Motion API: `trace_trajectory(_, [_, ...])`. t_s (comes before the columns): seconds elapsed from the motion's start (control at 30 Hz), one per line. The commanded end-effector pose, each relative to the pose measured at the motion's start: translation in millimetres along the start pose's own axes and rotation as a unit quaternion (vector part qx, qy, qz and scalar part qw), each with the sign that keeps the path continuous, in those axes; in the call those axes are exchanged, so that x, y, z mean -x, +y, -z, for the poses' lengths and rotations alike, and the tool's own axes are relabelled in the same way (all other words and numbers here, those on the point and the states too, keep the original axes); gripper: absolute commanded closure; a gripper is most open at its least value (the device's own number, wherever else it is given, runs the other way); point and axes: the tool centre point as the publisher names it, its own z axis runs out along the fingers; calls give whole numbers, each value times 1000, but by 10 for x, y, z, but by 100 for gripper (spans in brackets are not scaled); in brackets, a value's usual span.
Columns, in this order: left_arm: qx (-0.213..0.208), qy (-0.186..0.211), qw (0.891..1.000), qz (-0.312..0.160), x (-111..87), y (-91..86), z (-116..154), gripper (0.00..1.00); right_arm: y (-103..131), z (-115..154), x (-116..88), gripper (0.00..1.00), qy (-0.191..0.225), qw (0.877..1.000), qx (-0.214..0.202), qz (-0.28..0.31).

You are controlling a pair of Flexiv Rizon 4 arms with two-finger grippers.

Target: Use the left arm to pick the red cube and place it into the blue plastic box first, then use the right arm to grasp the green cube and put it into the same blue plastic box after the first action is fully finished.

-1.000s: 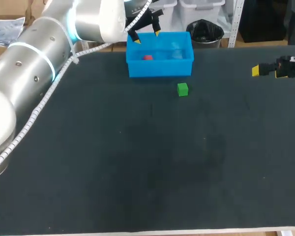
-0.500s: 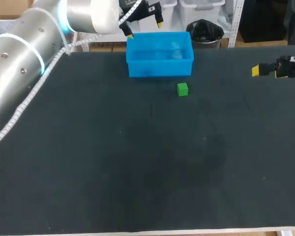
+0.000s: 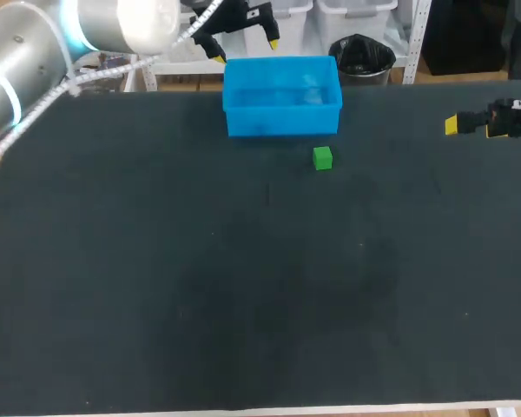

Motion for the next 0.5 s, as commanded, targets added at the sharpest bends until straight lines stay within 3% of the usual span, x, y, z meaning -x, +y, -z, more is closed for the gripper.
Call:
trace_trajectory(0.03, [-48,-38,998,-19,-417,112,285,0,0,0,0,0,0,1000,0,0])
trace_trajectory(0.5, [-70,-36,989,-125,-860,175,571,0,0,0,0,0,0,1000,0,0])
